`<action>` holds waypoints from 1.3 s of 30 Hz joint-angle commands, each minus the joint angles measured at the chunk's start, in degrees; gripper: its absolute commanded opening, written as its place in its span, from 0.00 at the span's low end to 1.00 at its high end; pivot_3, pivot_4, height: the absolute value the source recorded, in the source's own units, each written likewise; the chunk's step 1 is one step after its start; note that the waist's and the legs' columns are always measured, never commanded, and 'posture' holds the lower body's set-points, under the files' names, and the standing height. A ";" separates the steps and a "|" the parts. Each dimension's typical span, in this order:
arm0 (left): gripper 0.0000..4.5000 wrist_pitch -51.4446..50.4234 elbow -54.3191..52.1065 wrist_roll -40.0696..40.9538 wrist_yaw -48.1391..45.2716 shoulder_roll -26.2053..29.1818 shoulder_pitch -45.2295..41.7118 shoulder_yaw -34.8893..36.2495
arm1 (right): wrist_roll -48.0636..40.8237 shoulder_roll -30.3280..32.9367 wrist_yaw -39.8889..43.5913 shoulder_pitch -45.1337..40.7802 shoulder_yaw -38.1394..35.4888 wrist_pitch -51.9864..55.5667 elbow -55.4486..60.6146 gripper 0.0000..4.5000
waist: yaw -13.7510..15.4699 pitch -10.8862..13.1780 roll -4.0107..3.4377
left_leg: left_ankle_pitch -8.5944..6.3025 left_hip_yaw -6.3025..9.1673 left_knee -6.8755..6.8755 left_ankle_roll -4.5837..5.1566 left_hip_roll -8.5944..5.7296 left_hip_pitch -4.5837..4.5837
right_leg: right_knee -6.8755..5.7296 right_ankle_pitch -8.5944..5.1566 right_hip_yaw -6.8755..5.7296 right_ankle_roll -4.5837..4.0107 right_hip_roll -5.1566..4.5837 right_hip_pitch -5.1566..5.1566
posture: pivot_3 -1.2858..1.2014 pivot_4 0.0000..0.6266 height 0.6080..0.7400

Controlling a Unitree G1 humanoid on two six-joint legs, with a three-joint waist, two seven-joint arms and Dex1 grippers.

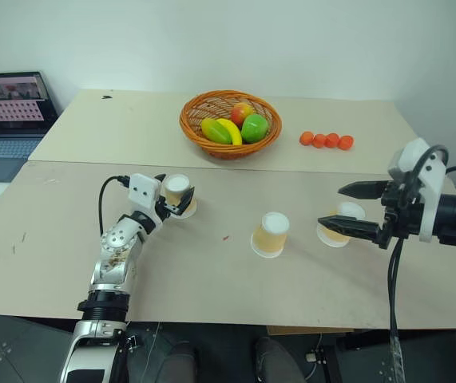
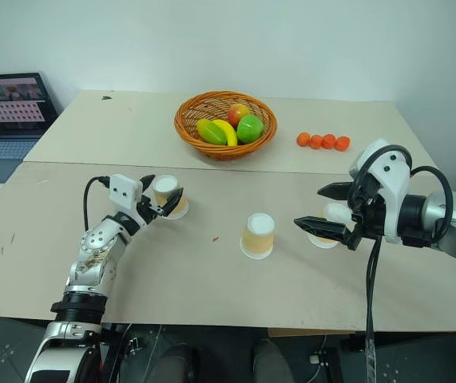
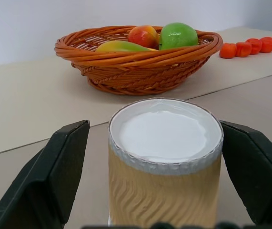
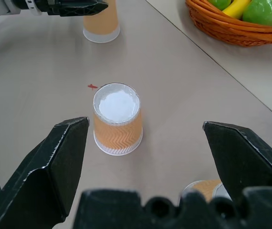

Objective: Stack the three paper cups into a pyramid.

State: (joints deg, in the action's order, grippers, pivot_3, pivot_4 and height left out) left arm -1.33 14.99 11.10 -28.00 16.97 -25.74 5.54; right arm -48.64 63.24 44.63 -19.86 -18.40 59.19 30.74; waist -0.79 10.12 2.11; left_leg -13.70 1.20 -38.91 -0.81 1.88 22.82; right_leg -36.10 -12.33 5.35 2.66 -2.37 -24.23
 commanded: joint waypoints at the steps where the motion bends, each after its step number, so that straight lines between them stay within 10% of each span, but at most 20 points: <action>1: 0.72 1.14 -0.93 0.68 -0.43 -0.58 -1.09 -0.17 | -0.97 0.26 -0.87 0.33 -3.49 0.12 1.47 1.00 | 0.00 0.00 0.00 | 0.00 0.00 0.00 0.00 0.00 0.00 | 0.00 0.00 0.00 0.00 0.00 0.00 | 0.52 0.24 0.95; 3: 0.59 0.91 -1.31 1.35 -0.88 -0.99 -1.19 -0.07 | -1.08 0.26 -1.09 0.75 -3.88 0.19 1.71 1.00 | 0.00 0.00 0.00 | 0.00 -0.01 0.00 0.00 0.00 0.00 | 0.00 0.00 0.01 0.00 0.00 0.00 | 0.52 0.24 0.95; 39: 0.59 -13.91 -21.10 6.43 -18.07 3.71 3.63 -13.54 | -7.01 -2.91 -11.81 9.64 -12.17 1.42 9.17 1.00 | -0.04 -0.02 -0.04 | 0.01 -0.01 -0.03 0.01 0.00 0.00 | -0.01 -0.14 0.04 0.26 0.02 0.01 | 0.52 0.24 0.95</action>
State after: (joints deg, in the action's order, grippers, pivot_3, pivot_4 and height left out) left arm -15.54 -4.11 17.23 -46.05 20.98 -21.56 -7.89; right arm -54.85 60.24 33.58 -10.15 -27.84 60.34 38.47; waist -0.83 10.10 2.08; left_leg -13.70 1.19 -38.93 -0.81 1.88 22.83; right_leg -36.10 -12.47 5.39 2.92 -2.35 -24.23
